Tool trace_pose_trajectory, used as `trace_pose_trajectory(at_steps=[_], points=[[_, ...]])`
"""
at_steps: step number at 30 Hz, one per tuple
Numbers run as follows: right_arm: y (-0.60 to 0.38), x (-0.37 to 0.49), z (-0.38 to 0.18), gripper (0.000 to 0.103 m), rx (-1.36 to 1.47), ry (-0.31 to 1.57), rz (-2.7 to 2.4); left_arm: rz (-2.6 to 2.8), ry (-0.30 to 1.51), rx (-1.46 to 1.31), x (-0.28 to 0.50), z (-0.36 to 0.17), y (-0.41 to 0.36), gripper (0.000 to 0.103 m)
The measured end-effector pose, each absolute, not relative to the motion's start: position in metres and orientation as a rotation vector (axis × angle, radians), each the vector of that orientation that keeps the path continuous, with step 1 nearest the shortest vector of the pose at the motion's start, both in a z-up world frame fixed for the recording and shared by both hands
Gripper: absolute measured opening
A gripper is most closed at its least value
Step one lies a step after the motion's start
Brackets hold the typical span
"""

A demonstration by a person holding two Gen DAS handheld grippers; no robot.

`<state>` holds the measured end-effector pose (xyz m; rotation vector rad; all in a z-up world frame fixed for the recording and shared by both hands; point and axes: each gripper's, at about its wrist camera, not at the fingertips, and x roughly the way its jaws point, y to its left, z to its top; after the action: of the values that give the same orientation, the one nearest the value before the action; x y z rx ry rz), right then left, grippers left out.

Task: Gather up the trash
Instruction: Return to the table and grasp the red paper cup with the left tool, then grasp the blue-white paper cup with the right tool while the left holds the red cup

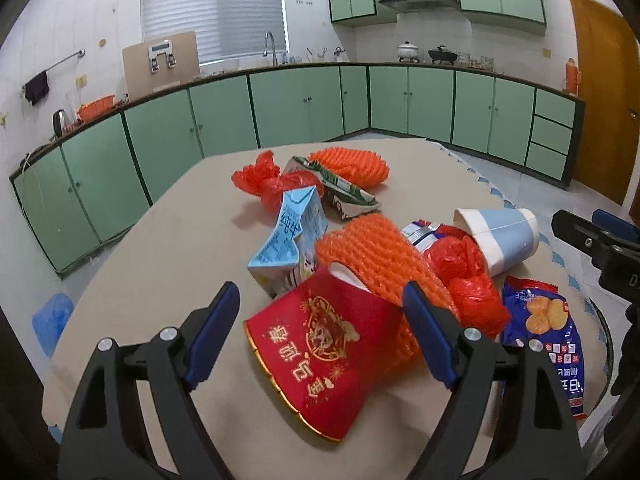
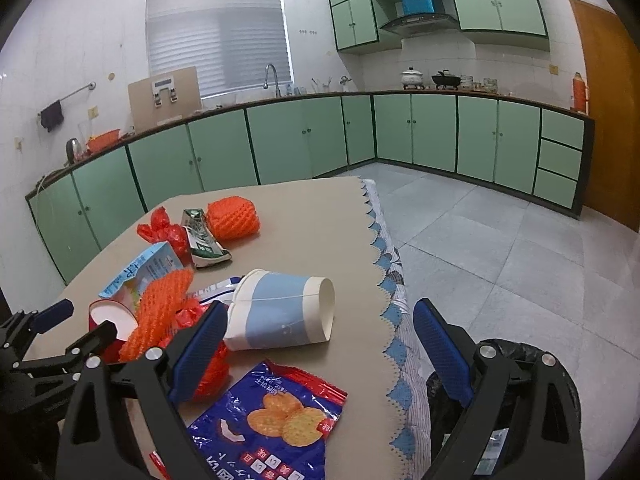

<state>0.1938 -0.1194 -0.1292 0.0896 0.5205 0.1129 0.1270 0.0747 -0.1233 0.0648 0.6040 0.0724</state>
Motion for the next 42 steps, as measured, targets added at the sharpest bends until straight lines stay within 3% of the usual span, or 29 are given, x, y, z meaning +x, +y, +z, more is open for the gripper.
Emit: trace_pose_trajectory(at_steps=[7,14,42], points=[[-0.117,0.2,-0.134,0.092,0.082,0.542,0.121,0.061,0.621,0.05,0.136,-0.128,0.077,0.077],[-0.115,0.204,-0.134,0.092,0.079,0.546,0.123,0.058,0.615,0.028,0.137,-0.128,0.084,0.05],[-0.076,0.235,-0.147,0.092,0.031,0.616,0.148,0.06,0.524,-0.015,0.127,-0.105,0.095,0.047]])
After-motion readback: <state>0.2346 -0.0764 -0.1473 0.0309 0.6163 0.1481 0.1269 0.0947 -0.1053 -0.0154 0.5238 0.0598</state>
